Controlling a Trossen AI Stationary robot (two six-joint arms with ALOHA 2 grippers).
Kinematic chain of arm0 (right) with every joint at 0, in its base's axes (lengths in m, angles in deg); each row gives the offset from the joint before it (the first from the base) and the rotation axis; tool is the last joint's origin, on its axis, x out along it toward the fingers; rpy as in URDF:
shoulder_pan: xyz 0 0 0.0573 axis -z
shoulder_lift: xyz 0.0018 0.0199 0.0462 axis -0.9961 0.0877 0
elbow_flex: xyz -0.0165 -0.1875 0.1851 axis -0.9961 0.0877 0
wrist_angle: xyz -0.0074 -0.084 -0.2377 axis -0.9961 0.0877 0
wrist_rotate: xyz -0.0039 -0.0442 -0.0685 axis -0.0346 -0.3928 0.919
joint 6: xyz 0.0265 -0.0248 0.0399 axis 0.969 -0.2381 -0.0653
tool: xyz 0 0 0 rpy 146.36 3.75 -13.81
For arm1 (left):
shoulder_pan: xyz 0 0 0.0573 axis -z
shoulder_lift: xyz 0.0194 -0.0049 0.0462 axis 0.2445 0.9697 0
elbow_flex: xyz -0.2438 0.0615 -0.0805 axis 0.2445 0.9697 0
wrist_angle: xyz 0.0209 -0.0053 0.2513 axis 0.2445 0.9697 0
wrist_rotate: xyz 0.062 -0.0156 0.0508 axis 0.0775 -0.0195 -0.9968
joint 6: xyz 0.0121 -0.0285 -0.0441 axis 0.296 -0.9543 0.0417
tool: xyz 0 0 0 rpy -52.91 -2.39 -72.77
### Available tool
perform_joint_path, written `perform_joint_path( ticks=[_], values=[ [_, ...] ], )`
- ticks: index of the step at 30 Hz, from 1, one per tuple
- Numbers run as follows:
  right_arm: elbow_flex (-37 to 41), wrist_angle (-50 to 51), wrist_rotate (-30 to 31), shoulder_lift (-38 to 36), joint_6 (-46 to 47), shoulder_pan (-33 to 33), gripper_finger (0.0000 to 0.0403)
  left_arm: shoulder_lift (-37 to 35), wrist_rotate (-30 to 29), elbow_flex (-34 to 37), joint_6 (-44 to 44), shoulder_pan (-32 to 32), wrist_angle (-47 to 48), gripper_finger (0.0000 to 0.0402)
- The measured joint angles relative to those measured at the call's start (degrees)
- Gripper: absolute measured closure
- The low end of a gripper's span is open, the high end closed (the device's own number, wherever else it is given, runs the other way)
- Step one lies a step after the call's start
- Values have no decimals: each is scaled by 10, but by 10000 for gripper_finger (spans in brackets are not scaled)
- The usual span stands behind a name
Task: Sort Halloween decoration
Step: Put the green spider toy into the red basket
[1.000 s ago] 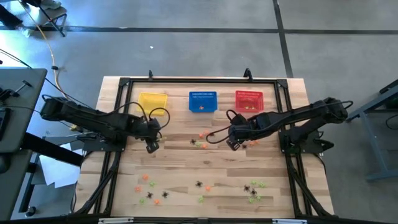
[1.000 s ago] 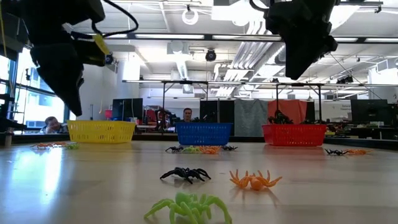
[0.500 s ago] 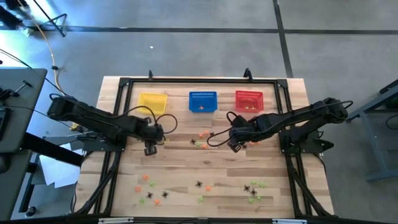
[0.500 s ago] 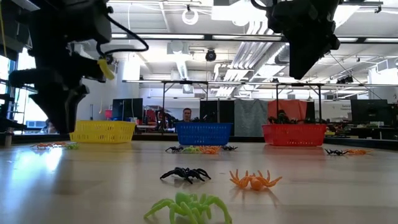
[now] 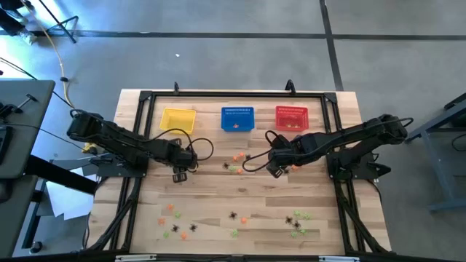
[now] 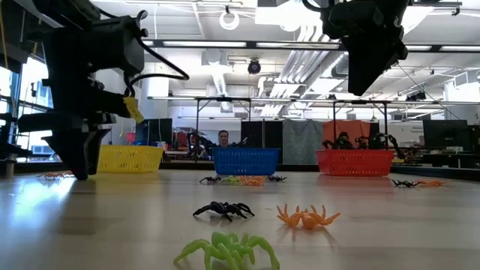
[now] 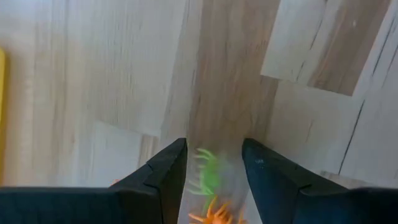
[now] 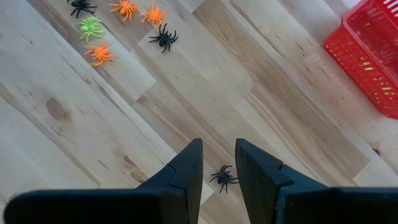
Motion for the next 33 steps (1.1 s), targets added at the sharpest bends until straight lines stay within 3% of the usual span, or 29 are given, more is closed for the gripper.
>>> perform_joint_path(
  ticks=[8, 16, 23, 33],
  values=[
    [0, 4, 7, 0, 0, 0, 314, 11, 2, 1, -23, 0, -4, 268],
    [0, 4, 9, 0, 0, 0, 314, 11, 26, 2, -45, 0, -11, 392],
    [0, 3, 18, 0, 0, 0, 314, 10, 26, -11, -51, 0, -6, 400],
    [0, 3, 35, 0, 0, 0, 314, 11, 6, -128, 22, 11, -6, 401]
  ],
)
